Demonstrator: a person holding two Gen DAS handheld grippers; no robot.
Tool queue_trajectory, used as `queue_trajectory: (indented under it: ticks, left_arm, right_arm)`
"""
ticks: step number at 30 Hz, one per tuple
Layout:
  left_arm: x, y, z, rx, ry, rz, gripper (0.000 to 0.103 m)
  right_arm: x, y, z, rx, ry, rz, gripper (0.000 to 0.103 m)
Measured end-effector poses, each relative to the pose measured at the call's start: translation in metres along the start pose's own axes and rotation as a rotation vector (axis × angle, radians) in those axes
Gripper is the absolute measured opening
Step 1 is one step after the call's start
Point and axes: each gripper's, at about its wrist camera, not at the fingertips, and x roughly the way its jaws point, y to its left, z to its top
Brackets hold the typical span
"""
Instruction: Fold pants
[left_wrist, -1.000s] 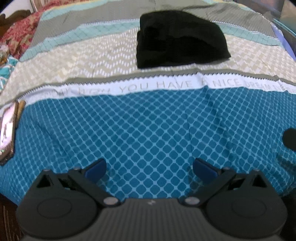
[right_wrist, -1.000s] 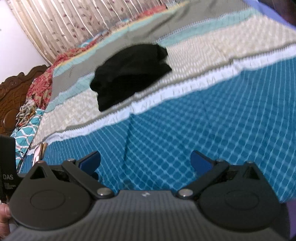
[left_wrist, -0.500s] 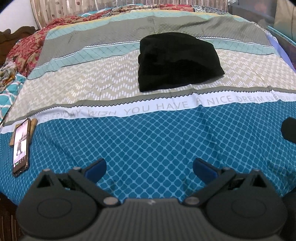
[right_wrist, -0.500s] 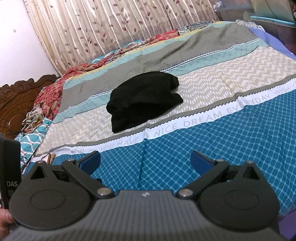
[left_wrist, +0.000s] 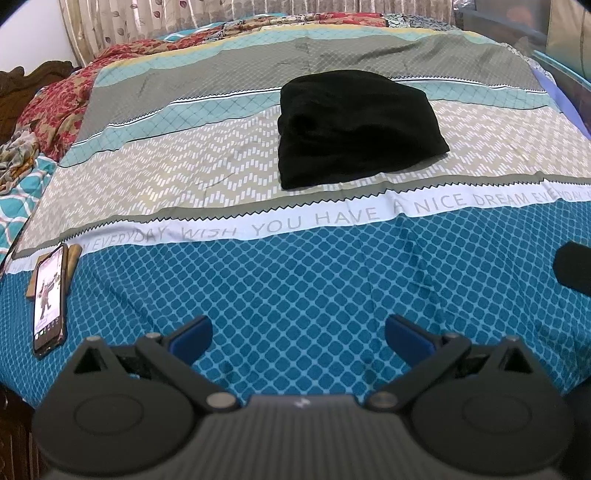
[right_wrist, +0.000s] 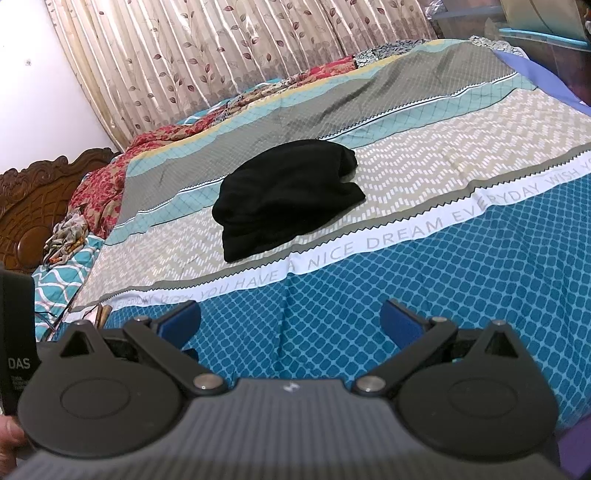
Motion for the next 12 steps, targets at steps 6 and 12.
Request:
queue_trajectory:
  ticks: [6, 12]
  left_arm:
    - [0.0002, -0.0002, 0.0004, -0.003, 0.001, -0.009, 0.103]
    - [-0.0023, -0.0008, 0.0018, 0.003, -0.020, -0.042, 0.103]
  right_arm:
    - [0.0007, -0.0011, -0.0004, 0.002, 0.003, -0.002, 0.103]
    - [0.0009, -0.0006, -0.0001, -0.003, 0.001, 0.000, 0.103]
